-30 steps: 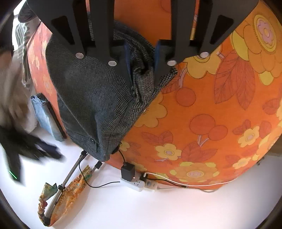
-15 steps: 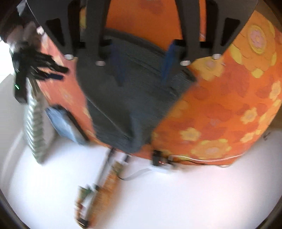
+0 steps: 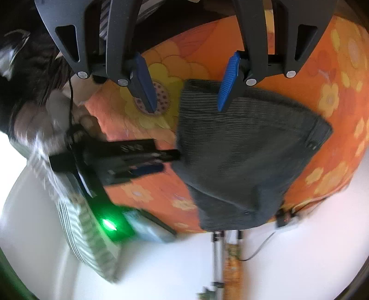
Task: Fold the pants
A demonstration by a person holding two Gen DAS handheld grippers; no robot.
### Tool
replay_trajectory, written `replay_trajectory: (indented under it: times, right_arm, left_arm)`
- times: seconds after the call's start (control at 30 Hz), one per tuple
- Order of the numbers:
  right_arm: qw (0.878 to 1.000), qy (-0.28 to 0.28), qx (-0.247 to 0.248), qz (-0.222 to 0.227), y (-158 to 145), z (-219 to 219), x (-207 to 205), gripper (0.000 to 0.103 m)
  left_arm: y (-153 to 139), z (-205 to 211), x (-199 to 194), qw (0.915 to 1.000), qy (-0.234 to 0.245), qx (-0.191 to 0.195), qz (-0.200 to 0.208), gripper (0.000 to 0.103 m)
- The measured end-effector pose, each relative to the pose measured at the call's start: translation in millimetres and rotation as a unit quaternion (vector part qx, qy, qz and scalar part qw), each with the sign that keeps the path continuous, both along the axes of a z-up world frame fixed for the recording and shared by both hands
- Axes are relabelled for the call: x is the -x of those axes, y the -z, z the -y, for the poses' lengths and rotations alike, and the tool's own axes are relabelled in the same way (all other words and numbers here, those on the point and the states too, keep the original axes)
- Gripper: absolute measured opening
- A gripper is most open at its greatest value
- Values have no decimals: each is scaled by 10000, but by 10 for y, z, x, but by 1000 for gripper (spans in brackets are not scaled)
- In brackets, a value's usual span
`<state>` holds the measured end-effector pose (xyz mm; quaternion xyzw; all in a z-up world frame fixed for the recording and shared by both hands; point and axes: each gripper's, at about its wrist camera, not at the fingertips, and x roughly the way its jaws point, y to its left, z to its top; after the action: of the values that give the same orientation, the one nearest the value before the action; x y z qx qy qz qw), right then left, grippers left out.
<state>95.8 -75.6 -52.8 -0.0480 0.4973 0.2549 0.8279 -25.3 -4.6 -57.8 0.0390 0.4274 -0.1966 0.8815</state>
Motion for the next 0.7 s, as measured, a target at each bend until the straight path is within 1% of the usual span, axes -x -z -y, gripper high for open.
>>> replay_trajectory:
  times: [0.03, 0.1, 0.2, 0.23, 0.27, 0.3, 0.37, 0.4, 0.47, 0.57, 0.6, 0.63, 0.67, 0.7]
  right_arm:
    - [10000, -23, -6, -44, 23, -17, -3, 50]
    - [9999, -50, -24, -96, 57, -35, -16, 50]
    - [9999, -62, -10, -131, 96, -27, -31, 50]
    - [9999, -61, -23, -147, 106, -7, -41, 50]
    - [9998, -61, -36, -167, 113, 10, -45, 50]
    - [9998, -52, -44, -185, 121, 24, -52, 50]
    - [9998, -51, -73, -185, 134, 42, -58, 50]
    - [9998, -62, -65, -171, 130, 35, -58, 50]
    - [9998, -112, -36, -135, 132, 7, -61, 50]
    - [9998, -186, 42, -52, 134, -57, -61, 49]
    - [9998, -201, 70, -22, 133, -80, -63, 45]
    - [9997, -214, 93, -10, 133, -98, -65, 33]
    - [9997, -191, 152, 0, 131, -108, -76, 23]
    - [9998, -167, 133, 2, 118, -96, -87, 20]
  left_arm:
    - [23, 63, 10, 9999, 91, -115, 29, 54]
    - [107, 180, 0, 9985, 225, -480, 116, 54]
    - [254, 246, -82, 9960, 219, -860, 122, 53]
    - [285, 243, -72, 9958, 210, -885, 93, 53]
    - [314, 220, -96, 9961, 191, -862, 50, 51]
    - [330, 186, -108, 9965, 179, -815, 2, 48]
    - [341, 119, -125, 9971, 150, -743, -48, 32]
    - [334, 82, -133, 9975, 146, -687, -60, 29]
    - [325, 77, -127, 9981, 168, -583, -80, 17]
    - [272, 78, -64, 9977, 201, -643, 95, 11]
    - [256, 68, -56, 9978, 215, -612, 108, 10]
    - [240, 54, -52, 9981, 208, -574, 114, 9]
    - [221, 33, -54, 9983, 188, -541, 127, 8]
    - [194, -1, -49, 9986, 171, -482, 137, 8]
